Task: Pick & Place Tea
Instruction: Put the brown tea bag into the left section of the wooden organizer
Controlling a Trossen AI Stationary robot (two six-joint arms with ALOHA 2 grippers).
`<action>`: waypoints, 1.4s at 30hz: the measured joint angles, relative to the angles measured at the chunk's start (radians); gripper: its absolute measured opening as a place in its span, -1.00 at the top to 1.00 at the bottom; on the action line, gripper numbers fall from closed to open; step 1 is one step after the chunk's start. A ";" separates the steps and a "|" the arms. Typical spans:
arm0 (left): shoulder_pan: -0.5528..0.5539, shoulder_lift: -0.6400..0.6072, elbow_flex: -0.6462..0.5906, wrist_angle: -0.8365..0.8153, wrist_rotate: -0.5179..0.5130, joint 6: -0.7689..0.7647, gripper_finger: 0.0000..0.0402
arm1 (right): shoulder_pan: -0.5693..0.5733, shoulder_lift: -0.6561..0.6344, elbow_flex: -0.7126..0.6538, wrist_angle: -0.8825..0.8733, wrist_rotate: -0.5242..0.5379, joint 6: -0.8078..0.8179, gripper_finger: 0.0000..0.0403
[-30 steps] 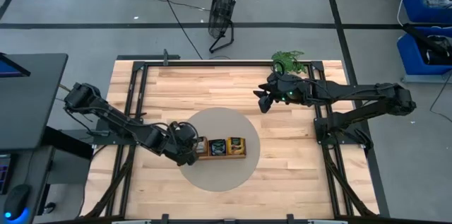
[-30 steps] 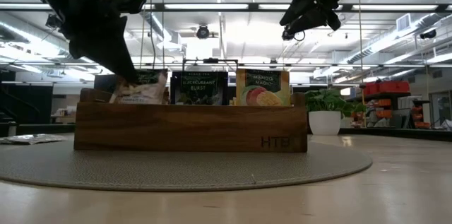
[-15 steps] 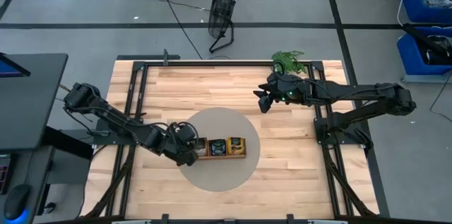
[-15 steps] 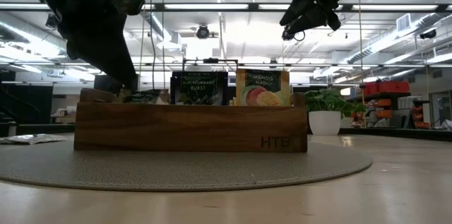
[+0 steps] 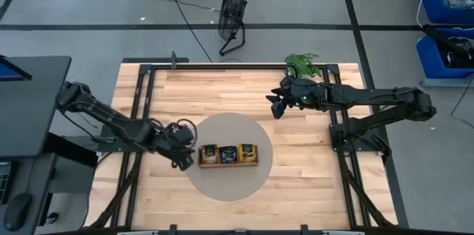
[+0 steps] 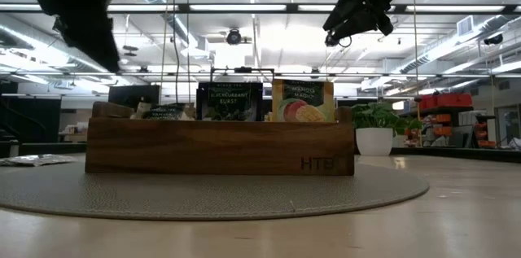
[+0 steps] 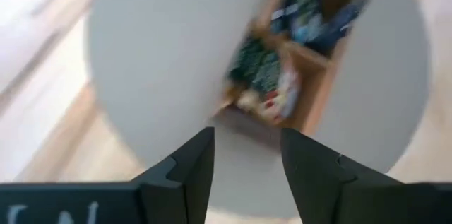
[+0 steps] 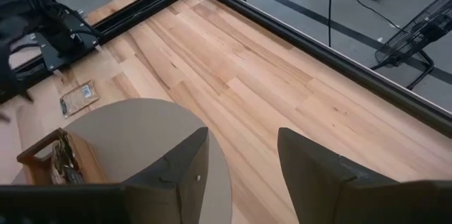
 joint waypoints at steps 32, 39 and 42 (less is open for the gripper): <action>0.032 -0.141 -0.228 -0.123 0.328 0.387 0.29 | 0.005 0.000 0.000 -0.006 0.000 -0.027 0.11; 0.033 -0.139 -0.277 -0.061 0.323 0.414 0.29 | 0.005 0.000 0.000 -0.014 0.001 -0.045 0.11; 0.033 -0.104 -0.294 0.011 0.328 0.438 0.29 | 0.005 0.000 0.000 -0.014 0.001 -0.049 0.11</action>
